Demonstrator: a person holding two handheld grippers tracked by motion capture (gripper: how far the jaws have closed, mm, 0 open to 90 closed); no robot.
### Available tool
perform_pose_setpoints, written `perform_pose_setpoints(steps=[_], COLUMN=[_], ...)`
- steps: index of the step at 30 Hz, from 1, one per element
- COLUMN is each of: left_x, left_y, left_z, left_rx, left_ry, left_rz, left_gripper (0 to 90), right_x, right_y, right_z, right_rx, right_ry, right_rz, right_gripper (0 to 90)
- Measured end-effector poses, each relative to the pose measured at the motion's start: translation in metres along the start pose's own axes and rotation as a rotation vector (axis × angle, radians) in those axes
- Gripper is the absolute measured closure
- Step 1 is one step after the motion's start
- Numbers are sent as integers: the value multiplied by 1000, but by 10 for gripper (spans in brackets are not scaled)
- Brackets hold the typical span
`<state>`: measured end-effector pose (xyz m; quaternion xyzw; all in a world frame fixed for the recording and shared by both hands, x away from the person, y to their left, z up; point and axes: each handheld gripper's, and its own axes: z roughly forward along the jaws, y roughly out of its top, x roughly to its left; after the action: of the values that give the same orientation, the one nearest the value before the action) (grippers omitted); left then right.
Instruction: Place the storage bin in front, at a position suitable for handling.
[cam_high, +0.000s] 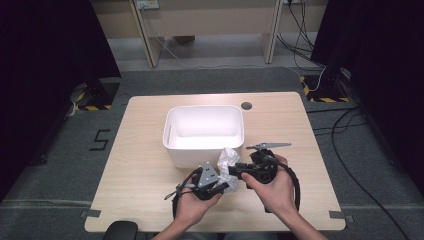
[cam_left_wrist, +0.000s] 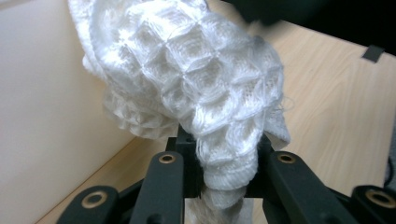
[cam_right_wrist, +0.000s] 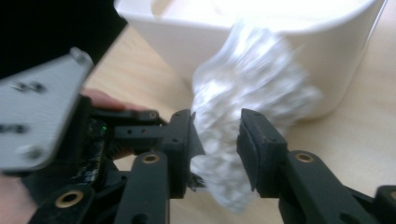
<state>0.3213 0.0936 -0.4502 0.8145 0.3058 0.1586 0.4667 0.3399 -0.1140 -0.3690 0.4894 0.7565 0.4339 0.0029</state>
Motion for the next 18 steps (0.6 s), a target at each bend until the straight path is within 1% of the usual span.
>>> perform_pose_setpoints(steps=[1, 2, 3, 4, 6, 7, 8, 9, 10, 11, 13, 14, 16, 18], left_x=[2, 7, 10, 14, 21, 26, 30, 33, 37, 41, 49, 53, 61, 69], left_y=[-1, -4, -6, -9, -13, -17, -20, -22, -26, -28, -32, -34, -39, -43], left_z=[-4, -10, -16, -22, -33, -41, -47, -52, -60, -66, -77, -81, -89, -94], left_rx=[1, -5, -2, -9, -10, -19, -16, -13, -23, -17, -21, -15, -20, -26], left_ry=[10, 23, 38, 55, 76, 96, 115, 126, 143, 169, 217, 227, 252, 267], left_rz=[1, -8, -11, -18, -41, -53, -50, -55, -65, -56, -50, -50, -59, -67], left_gripper=[747, 748, 749, 749, 750, 750, 750, 751, 751, 751, 750, 750, 750, 750], right_x=[0, -1, -4, -7, -15, -18, -25, -30, -33, -39, -46, -50, -55, -56], right_y=[4, 7, 14, 19, 30, 34, 40, 45, 48, 52, 57, 59, 62, 64], right_z=[-5, -9, -13, -15, -16, -15, -12, -9, -6, -1, 8, 14, 22, 27], right_rx=[-26, -43, -74, -93, -122, -132, -139, -145, -146, -146, -144, -134, -126, -114], right_ry=[-10, -26, -53, -73, -121, -139, -170, -188, -202, -223, -227, -241, -257, -249], right_rz=[-6, -15, -26, -21, -24, -24, -25, -14, -14, -9, 6, 7, -5, -4], right_gripper=[614, 610, 601, 595, 581, 572, 571, 570, 570, 573, 573, 573, 577, 578])
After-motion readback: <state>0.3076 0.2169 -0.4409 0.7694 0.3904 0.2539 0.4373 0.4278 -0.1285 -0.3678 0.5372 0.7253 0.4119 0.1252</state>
